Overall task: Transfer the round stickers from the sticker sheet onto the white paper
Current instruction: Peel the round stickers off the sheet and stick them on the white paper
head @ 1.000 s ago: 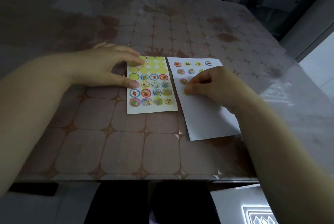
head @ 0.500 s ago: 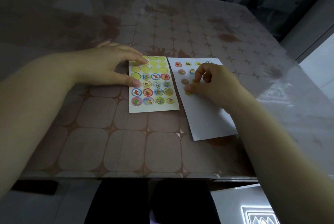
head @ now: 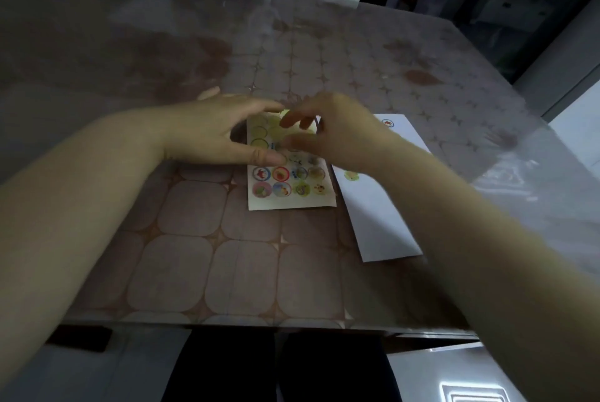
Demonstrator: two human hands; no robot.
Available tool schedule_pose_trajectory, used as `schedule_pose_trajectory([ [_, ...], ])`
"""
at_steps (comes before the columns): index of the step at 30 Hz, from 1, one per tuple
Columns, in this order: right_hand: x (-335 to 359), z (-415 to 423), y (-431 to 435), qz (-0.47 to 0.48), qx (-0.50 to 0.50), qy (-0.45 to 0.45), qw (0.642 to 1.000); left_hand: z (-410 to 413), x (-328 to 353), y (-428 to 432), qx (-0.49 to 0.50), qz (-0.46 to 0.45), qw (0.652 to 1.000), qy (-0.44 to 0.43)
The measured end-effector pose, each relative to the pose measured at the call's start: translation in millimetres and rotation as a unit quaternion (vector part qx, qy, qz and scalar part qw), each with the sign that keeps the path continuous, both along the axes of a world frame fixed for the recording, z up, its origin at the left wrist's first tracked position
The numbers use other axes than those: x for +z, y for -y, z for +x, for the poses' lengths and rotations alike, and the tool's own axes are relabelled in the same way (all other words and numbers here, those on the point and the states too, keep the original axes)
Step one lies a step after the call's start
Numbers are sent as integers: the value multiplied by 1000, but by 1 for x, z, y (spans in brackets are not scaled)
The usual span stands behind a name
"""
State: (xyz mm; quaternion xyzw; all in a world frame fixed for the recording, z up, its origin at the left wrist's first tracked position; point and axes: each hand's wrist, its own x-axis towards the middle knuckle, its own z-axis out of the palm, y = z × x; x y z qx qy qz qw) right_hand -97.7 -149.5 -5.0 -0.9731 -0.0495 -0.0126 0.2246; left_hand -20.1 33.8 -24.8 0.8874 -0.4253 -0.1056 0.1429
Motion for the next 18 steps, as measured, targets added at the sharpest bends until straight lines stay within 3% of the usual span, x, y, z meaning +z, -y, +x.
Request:
schedule_pose_trajectory([
  [9, -29, 2, -8, 48, -17, 85, 995, -2, -6, 4, 15, 102, 995, 1],
  [18, -33, 7, -11, 76, -29, 84, 993, -8, 0, 6, 23, 88, 996, -7],
])
